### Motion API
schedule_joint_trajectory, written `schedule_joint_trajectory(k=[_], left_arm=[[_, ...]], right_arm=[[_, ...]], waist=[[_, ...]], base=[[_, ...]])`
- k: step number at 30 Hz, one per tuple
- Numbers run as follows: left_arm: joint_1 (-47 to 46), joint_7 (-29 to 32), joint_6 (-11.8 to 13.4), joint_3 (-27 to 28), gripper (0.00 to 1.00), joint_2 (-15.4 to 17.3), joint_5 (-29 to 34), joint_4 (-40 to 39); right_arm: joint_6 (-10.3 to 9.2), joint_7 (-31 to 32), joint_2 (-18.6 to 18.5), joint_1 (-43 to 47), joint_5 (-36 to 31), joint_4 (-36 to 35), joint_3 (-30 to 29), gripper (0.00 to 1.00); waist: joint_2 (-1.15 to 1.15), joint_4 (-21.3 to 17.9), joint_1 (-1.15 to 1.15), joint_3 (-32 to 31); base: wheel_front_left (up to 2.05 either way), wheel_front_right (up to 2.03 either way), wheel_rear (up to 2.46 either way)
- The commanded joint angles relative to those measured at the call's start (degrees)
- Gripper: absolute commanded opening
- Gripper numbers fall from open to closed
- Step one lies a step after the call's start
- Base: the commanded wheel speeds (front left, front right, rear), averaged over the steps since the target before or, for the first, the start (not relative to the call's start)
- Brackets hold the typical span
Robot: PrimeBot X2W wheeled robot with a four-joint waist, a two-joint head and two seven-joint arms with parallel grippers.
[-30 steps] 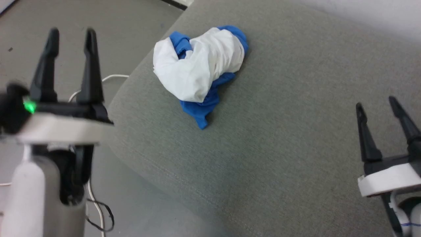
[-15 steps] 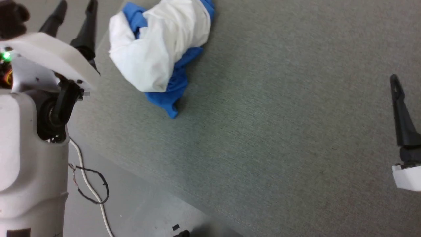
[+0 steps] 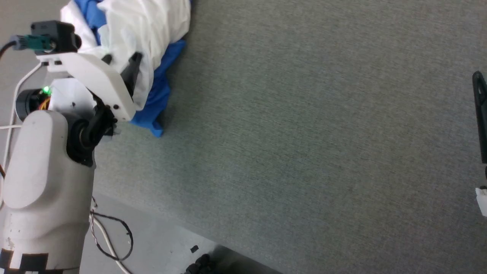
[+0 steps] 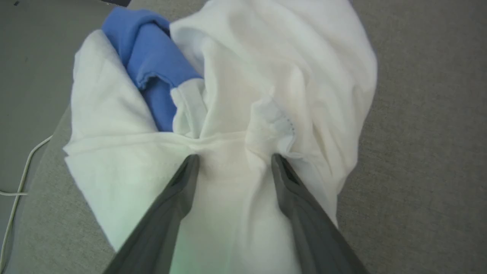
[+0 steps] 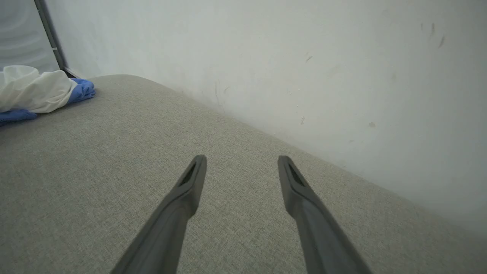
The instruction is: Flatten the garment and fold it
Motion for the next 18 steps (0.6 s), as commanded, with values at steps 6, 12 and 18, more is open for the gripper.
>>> schedule_joint_trajectory(k=[6,12,18], left_arm=[[2.1,1.5,1.4,-2.0,0.44,1.7,3.1,4.6],[1.6,-2.4,1.1,-1.5,0.00,1.8,3.1,7.1],[-1.2,-4.8,0.8,0.5,0.00,4.9,3.3,5.8]], right_arm=[[-0.12,0.9,-1.0,-1.6,1.1,-0.8,0.2,1.00],[-0.12,1.0,-0.7,-1.3,1.3,-0.3,-0.2,1.00],[-0.12,-0.9,1.6,-1.3,1.5,1.8,0.9,1.00]], waist=[[0.00,-2.6,0.00,0.9],[0.00,-2.8,0.00,-0.3],[0.00,-2.7,0.00,-4.4]], base=[[0.00,0.00,0.00],[0.00,0.00,0.00],[0.00,0.00,0.00]])
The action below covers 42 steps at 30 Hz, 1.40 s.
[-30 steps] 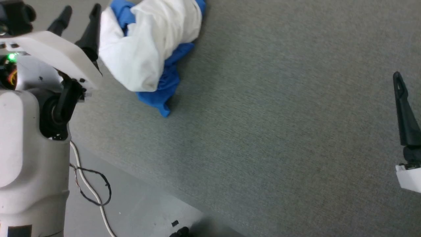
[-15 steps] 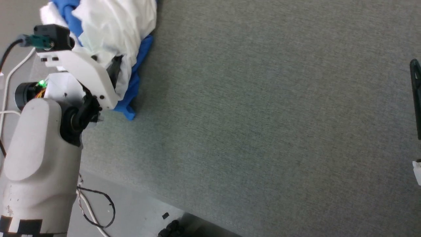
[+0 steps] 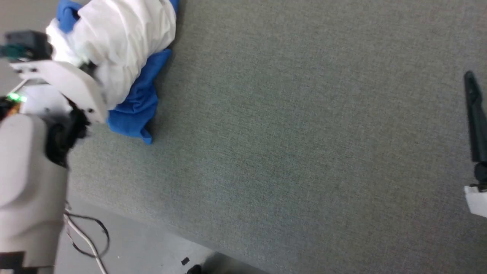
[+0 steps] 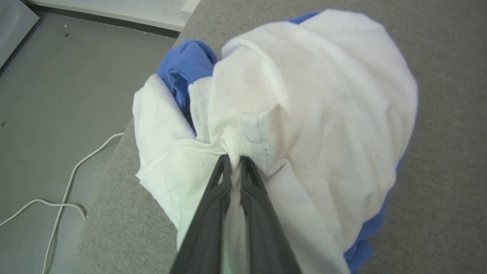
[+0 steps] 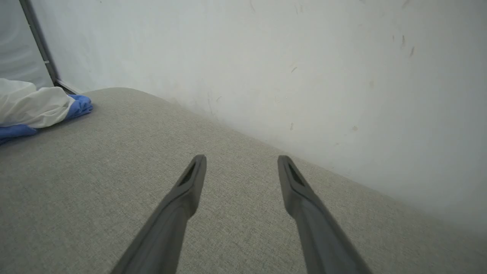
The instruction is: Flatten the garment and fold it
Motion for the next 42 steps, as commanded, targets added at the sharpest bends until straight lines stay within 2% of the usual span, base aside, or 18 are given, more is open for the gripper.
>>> schedule_joint_trajectory(k=[1,11,19,24,31,37,42], left_arm=[[-1.9,-0.5,0.2,1.3,0.00,1.8,0.1,-0.9],[-10.8,2.7,0.0,4.5,0.00,7.4,-0.9,-10.6],[-26.3,5.0,0.6,3.3,0.00,6.4,-1.1,-16.1],[-38.6,4.3,0.9,0.6,0.00,1.9,-0.9,-15.1],[-52.7,2.7,1.5,-3.6,0.00,-7.8,-2.2,-9.3],[-60.5,0.2,2.4,-5.4,0.00,-15.4,-3.8,-2.6],[-62.3,-1.5,3.0,-6.7,0.00,-18.2,-6.5,1.0]], right_arm=[[-0.11,-1.0,1.2,-0.6,0.2,1.1,0.8,1.00],[-0.11,-5.7,8.8,0.0,-1.0,7.6,1.7,1.00],[-0.11,-9.4,14.2,0.8,-1.8,12.1,1.9,1.00],[-0.11,-11.2,15.9,0.7,-2.0,14.3,1.4,1.00],[-0.11,-13.2,16.9,0.6,-1.8,17.0,0.4,1.00],[-0.11,-14.8,17.2,0.1,-1.2,19.0,-0.8,1.00],[-0.11,-15.8,17.2,-0.4,0.4,19.8,-3.2,1.00]], waist=[[0.00,-0.1,0.00,-3.4],[0.00,-2.4,0.00,-12.6],[0.00,-4.9,0.00,-17.7],[0.00,-6.8,0.00,-19.4],[0.00,-10.1,0.00,-20.4],[0.00,-13.7,0.00,-21.0],[0.00,-16.0,0.00,-21.2]], base=[[0.00,0.00,0.00],[0.00,0.00,0.00],[0.00,0.00,0.00],[0.00,0.00,0.00],[0.00,0.00,0.00],[0.00,0.00,0.00],[0.00,0.00,0.00]])
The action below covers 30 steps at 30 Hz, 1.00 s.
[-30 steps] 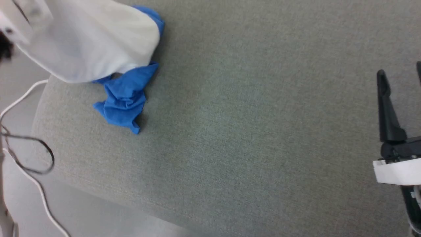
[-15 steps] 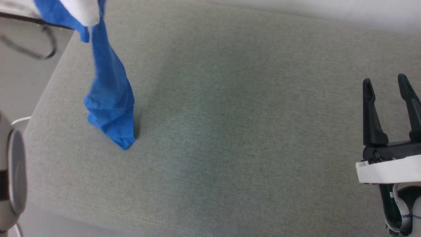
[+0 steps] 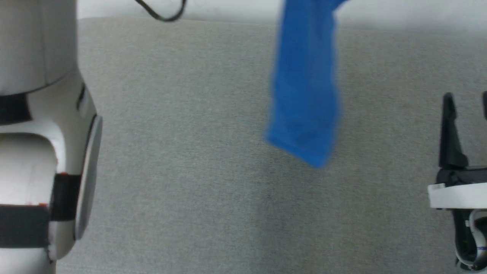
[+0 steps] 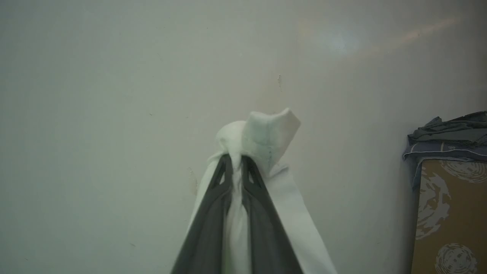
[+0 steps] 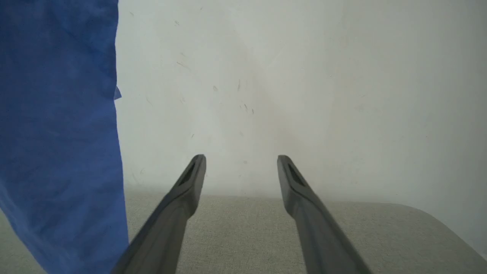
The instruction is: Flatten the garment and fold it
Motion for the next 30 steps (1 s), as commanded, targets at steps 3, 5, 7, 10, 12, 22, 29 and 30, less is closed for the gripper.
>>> schedule_joint_trajectory(k=[3,5,7,10,12,22,29,30], left_arm=[[1.0,-0.6,0.0,-2.8,0.00,-0.8,-2.8,1.9],[3.2,-0.8,-0.5,-5.5,0.00,-0.9,-3.7,2.5],[6.3,-0.7,-1.3,-8.3,0.00,-1.0,-4.7,2.7],[12.3,-1.4,-1.4,-12.3,0.00,-1.0,-8.1,1.6],[16.9,-2.6,-0.9,-14.8,0.00,-1.0,-10.5,0.2],[45.6,-9.7,0.5,-25.3,0.00,-0.3,-11.7,-5.0],[58.8,-16.2,7.1,-25.7,0.00,2.8,-9.1,1.6],[59.7,-16.9,7.5,-26.0,0.00,3.2,-8.7,2.9]], right_arm=[[-0.11,-0.9,0.2,-0.9,1.3,0.6,-3.0,1.00],[-0.11,-1.2,0.2,-1.1,1.3,0.6,-4.9,1.00],[-0.11,-1.3,0.2,-1.1,1.3,0.2,-6.4,1.00],[-0.11,-1.1,0.2,-1.0,1.3,-0.3,-8.4,1.00],[-0.11,-0.9,0.2,-0.7,1.3,-0.6,-9.4,1.00],[-0.11,-0.2,0.2,-1.3,2.7,-1.3,-7.9,1.00],[-0.11,0.4,0.2,-2.4,2.8,-1.4,-6.0,1.00],[-0.11,0.5,0.2,-2.5,2.7,-1.4,-5.7,1.00]], waist=[[0.00,-3.5,0.00,-0.5],[0.00,-4.4,0.00,-0.6],[0.00,-5.4,0.00,-0.5],[0.00,-6.4,0.00,-0.3],[0.00,-6.8,0.00,0.0],[0.00,-7.9,0.00,3.8],[0.00,-7.6,0.00,6.4],[0.00,-7.6,0.00,6.7]], base=[[0.00,0.00,0.00],[0.00,0.00,0.00],[0.00,0.00,0.00],[0.00,0.00,0.00],[0.00,0.00,0.00],[0.00,0.00,0.00],[0.00,0.00,0.00],[0.00,0.00,0.00]])
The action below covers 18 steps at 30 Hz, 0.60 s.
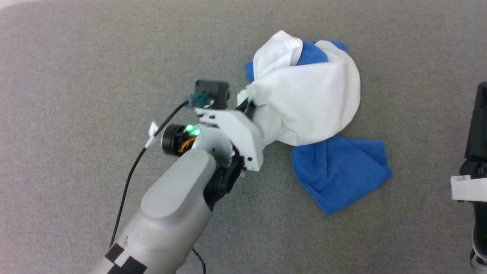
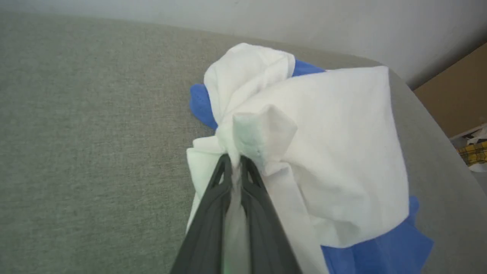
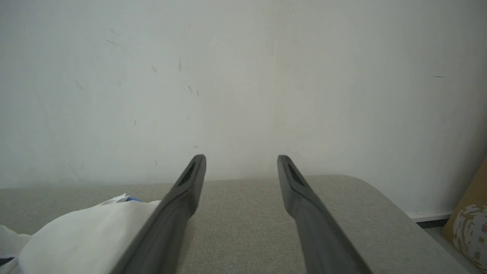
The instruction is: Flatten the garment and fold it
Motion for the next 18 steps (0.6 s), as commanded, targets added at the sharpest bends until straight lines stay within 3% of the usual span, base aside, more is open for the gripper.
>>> schedule_joint_trajectory(k=[1,3,5,6,14,18], left_arm=[[1.4,-1.3,0.5,0.1,0.00,0.4,0.5,1.6],[2.8,-2.6,0.4,0.4,0.00,0.0,-0.2,3.4],[3.5,-3.4,-0.4,0.3,0.47,-0.6,-0.9,4.5],[3.6,-4.1,-0.7,0.5,1.00,-1.0,-1.3,4.8],[2.2,-11.9,-2.3,2.6,1.00,-0.7,-1.0,-0.1],[5.2,-16.4,0.0,5.9,1.00,2.8,-0.3,-8.0]], right_arm=[[-0.11,0.4,0.2,-1.1,0.0,-0.2,0.6,1.00],[-0.11,0.6,0.2,-1.2,-0.2,-0.4,0.9,1.00],[-0.11,0.8,0.2,-1.3,-0.4,-0.4,0.9,1.00],[-0.11,0.9,0.2,-1.3,-0.6,-0.5,0.8,1.00],[-0.11,1.8,0.2,-0.6,-1.1,-0.4,0.9,1.00],[-0.11,2.2,0.2,0.3,-1.1,-0.2,1.0,1.00]], waist=[[0.00,0.1,-0.01,1.0],[0.00,0.2,-0.01,1.4],[0.00,0.5,-0.01,1.6],[0.00,0.7,-0.01,1.6],[0.00,2.5,-0.01,-0.8],[0.00,2.8,-0.01,-2.8]], base=[[0.00,0.00,0.00],[0.00,0.00,0.00],[0.00,0.00,0.00],[0.00,0.00,0.00],[0.00,0.00,0.00],[0.00,0.00,0.00]])
